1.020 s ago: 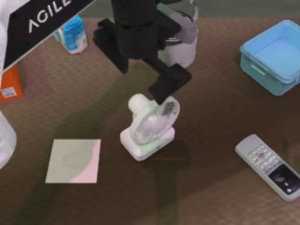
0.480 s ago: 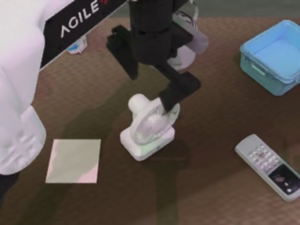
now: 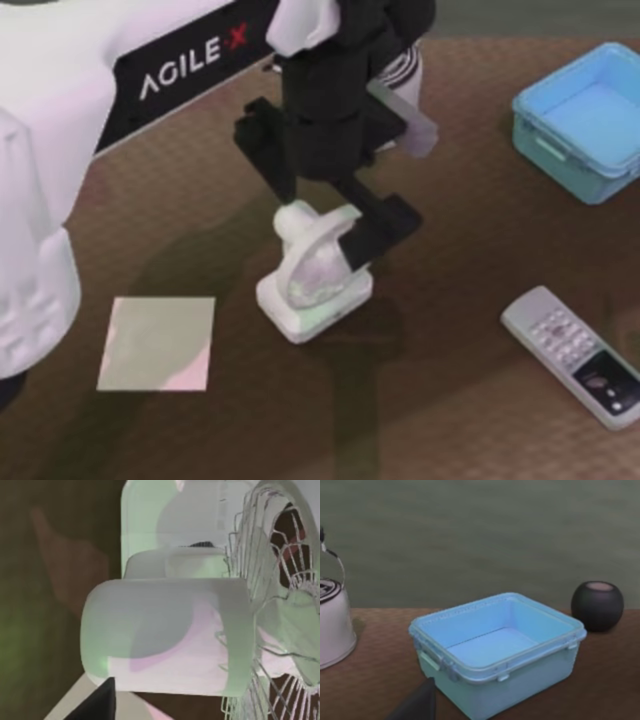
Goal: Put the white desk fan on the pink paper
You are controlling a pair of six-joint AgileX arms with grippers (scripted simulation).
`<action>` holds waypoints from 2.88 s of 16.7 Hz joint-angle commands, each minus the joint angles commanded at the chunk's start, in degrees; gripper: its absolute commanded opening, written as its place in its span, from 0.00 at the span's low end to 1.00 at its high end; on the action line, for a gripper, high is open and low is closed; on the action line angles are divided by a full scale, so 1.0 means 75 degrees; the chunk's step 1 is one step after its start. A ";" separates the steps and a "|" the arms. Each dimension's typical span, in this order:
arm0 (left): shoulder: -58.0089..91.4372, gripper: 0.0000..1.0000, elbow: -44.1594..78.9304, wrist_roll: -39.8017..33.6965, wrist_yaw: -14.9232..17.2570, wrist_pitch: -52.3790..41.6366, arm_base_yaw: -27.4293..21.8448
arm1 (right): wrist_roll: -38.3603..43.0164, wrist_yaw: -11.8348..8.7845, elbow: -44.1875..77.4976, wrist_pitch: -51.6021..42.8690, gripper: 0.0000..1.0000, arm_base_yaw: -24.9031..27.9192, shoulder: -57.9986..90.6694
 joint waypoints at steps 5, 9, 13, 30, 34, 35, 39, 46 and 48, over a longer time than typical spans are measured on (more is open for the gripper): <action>-0.0052 1.00 -0.0310 -0.0003 -0.0001 0.0298 -0.0003 | 0.0000 0.0000 0.0000 0.0000 1.00 0.0000 0.0000; -0.0052 0.77 -0.0310 -0.0003 -0.0001 0.0298 -0.0003 | 0.0000 0.0000 0.0000 0.0000 1.00 0.0000 0.0000; -0.0052 0.47 -0.0310 -0.0003 -0.0001 0.0298 -0.0003 | 0.0000 0.0000 0.0000 0.0000 1.00 0.0000 0.0000; -0.0102 0.00 -0.0183 -0.0001 0.0014 0.0172 -0.0005 | 0.0000 0.0000 0.0000 0.0000 1.00 0.0000 0.0000; 0.0108 0.00 0.0989 -0.0016 -0.0003 -0.0715 0.0068 | 0.0000 0.0000 0.0000 0.0000 1.00 0.0000 0.0000; 0.0159 0.00 0.1323 -0.0021 0.0006 -0.0976 0.0092 | 0.0000 0.0000 0.0000 0.0000 1.00 0.0000 0.0000; 0.0264 0.00 0.1879 -0.0024 0.0029 -0.1499 0.0141 | 0.0000 0.0000 0.0000 0.0000 1.00 0.0000 0.0000; -0.0095 0.00 0.1365 0.0493 0.0016 -0.1372 0.0279 | 0.0000 0.0000 0.0000 0.0000 1.00 0.0000 0.0000; -0.0534 0.00 0.0704 0.1221 0.0014 -0.1207 0.0530 | 0.0000 0.0000 0.0000 0.0000 1.00 0.0000 0.0000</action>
